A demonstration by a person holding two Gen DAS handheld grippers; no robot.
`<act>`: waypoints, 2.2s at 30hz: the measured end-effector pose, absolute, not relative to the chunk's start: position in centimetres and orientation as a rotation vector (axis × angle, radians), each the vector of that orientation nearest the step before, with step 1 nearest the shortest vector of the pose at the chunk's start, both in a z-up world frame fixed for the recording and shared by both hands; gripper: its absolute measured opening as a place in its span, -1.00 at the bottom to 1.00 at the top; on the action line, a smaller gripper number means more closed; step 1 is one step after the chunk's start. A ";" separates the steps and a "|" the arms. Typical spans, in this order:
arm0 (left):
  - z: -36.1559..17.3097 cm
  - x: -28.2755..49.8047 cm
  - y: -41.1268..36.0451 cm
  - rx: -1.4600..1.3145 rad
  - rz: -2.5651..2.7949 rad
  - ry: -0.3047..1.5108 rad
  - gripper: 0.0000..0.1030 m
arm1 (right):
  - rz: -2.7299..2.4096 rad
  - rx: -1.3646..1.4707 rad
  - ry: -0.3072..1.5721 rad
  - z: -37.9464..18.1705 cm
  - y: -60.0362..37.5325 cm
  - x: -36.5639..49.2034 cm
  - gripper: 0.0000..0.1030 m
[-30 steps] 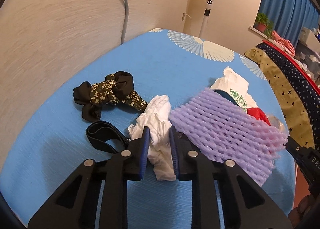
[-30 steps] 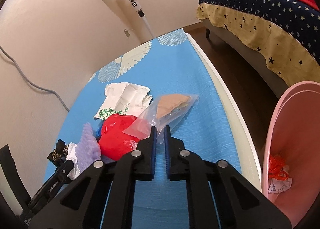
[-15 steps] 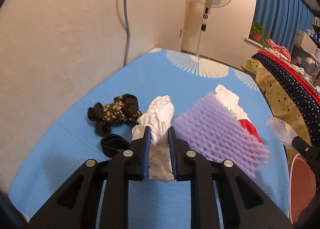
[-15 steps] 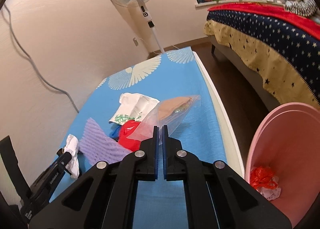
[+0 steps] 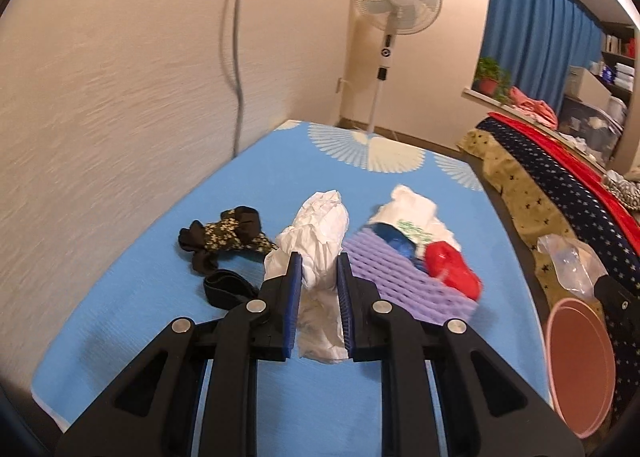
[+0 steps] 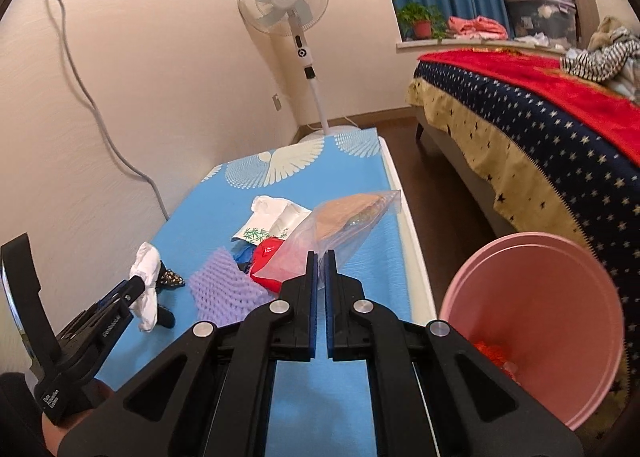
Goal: Collect trash
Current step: 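Carry the white tissue and clear bag over the pink bin and open both tools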
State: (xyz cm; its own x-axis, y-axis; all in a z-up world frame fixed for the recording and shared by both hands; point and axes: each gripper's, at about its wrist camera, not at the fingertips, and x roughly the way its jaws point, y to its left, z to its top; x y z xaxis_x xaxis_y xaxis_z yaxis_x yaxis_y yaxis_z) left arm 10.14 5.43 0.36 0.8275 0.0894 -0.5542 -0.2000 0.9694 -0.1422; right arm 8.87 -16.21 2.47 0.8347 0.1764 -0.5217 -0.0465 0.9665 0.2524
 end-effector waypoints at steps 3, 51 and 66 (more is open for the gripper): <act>0.8 9.3 4.7 -0.186 0.130 0.565 -0.66 | 0.113 0.211 0.562 3.1 -16.3 7.8 -0.94; 2.0 8.1 -6.2 -0.110 -0.188 0.526 -0.66 | -0.111 0.189 0.511 5.2 -23.4 3.1 -0.94; 1.5 8.6 -9.5 -0.102 -0.254 0.541 -0.66 | -0.236 0.210 0.516 5.2 -26.7 2.6 -0.94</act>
